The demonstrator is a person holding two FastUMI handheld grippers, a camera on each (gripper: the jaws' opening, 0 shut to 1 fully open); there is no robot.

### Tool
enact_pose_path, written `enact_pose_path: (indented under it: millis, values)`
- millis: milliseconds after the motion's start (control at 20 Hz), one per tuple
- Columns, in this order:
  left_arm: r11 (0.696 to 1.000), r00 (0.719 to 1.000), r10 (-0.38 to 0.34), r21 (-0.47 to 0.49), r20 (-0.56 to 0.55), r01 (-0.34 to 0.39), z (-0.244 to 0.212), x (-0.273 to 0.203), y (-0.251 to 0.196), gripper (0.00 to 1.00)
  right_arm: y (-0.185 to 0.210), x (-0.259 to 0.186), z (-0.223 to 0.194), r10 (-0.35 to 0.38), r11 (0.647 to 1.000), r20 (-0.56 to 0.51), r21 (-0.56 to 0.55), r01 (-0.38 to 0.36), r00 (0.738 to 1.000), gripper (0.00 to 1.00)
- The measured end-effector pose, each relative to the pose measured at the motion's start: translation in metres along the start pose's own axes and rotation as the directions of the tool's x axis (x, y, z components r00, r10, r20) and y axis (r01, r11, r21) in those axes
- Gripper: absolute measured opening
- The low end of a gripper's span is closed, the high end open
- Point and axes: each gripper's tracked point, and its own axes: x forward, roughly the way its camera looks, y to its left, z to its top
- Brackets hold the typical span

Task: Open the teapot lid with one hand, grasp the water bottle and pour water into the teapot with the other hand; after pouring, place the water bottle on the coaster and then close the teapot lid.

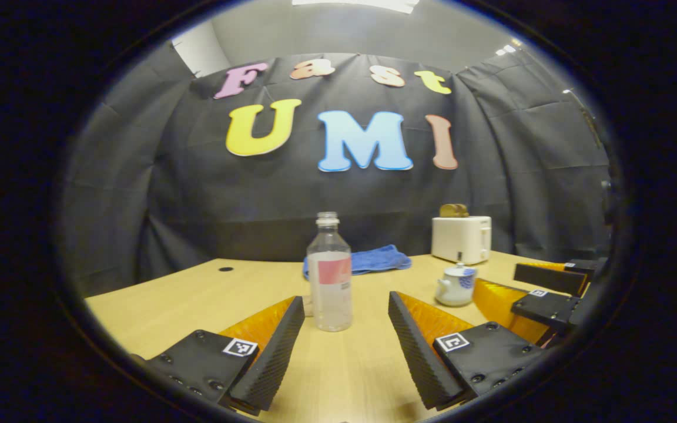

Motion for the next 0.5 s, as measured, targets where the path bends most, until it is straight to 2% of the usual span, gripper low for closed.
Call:
enact_pose_path:
  millis: [50, 250, 500]
  values:
    - [1.000, 1.000, 0.019, 0.001, -0.004, -0.019, -0.001, -0.002, 0.001, 1.00, 0.001, 0.002, -0.001, -0.003, 1.000, -0.005, 0.002, 0.003, 1.000, 0.95]
    - [1.000, 1.000, -0.029, -0.001, -0.001, 0.029, 0.002, 0.005, -0.012, 1.00, 0.002, 0.003, 0.000, 0.005, 1.000, 0.003, 0.000, -0.005, 1.000, 0.96]
    - [0.999, 0.999, -0.051, -0.003, 0.001, 0.051, 0.002, 0.011, -0.017, 1.00, 0.012, 0.008, 0.000, 0.067, 0.998, -0.001, -0.003, -0.067, 0.998, 0.95]
